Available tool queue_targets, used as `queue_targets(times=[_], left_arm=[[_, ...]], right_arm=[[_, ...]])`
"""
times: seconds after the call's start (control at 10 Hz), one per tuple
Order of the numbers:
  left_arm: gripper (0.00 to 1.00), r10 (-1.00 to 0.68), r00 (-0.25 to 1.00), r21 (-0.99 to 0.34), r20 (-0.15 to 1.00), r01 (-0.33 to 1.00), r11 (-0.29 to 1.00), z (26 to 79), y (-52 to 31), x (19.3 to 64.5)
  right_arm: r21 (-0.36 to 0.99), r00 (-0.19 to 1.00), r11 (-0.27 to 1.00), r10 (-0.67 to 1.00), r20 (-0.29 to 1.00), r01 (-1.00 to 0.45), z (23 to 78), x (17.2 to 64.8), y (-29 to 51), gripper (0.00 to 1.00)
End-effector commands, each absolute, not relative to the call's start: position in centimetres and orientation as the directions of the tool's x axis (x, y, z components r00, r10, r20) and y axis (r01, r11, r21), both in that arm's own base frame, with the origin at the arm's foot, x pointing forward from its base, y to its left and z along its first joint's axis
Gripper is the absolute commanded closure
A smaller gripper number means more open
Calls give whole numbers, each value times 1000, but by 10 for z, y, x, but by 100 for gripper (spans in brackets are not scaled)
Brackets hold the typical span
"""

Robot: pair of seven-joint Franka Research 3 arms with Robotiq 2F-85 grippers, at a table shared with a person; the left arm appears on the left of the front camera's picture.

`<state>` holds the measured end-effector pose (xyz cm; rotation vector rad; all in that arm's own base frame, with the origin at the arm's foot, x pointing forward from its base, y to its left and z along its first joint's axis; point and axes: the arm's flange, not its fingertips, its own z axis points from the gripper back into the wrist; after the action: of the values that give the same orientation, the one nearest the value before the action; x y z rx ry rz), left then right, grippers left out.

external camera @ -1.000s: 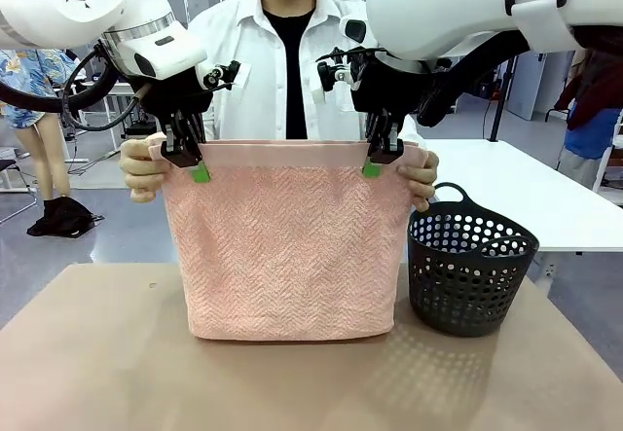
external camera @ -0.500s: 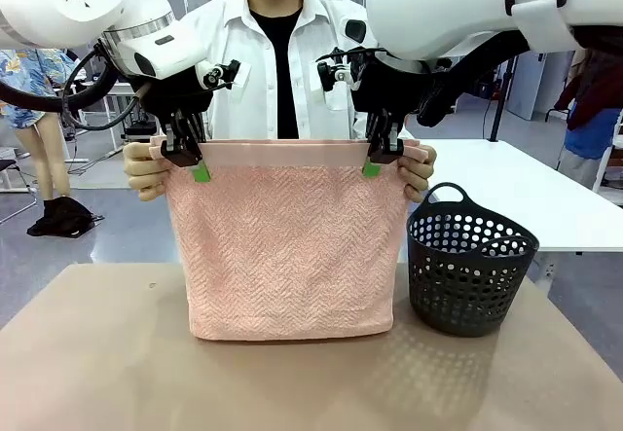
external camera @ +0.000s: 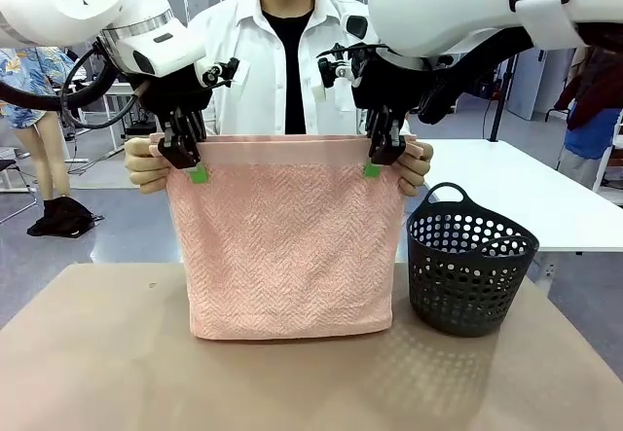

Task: Fold the towel.
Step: Release the end of the 100 cm Hotel Towel you were holding and grab the top end of the folded side.

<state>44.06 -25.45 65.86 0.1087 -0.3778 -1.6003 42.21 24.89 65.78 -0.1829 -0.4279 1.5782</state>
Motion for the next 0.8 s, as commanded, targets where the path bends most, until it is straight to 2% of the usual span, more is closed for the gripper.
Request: queue_targets(times=[0.0,0.1,0.2,0.3,0.4,0.5,0.7], left_arm=[[0,-983,-54,345,175,938,10,674,-248,432],[0,-984,-46,394,170,919,25,686,-246,426],[0,-982,-46,436,186,899,40,697,-245,420],[19,-979,-48,480,196,876,53,708,-244,414],[13,-979,-55,516,197,855,56,712,-243,413],[13,-979,-70,520,193,853,42,711,-243,416],[13,-979,-61,518,194,854,50,712,-244,419]], right_arm=[[-418,-82,-5,982,168,-909,669,415,241,8],[-443,-89,0,980,180,-896,679,411,239,0],[-468,-97,5,976,194,-884,689,407,237,0],[-497,-113,2,973,200,-868,698,403,235,0],[-521,-128,-13,974,185,-853,707,400,234,40],[-530,-136,-20,974,182,-848,710,402,232,34],[-531,-148,-31,973,180,-847,713,405,234,34]])
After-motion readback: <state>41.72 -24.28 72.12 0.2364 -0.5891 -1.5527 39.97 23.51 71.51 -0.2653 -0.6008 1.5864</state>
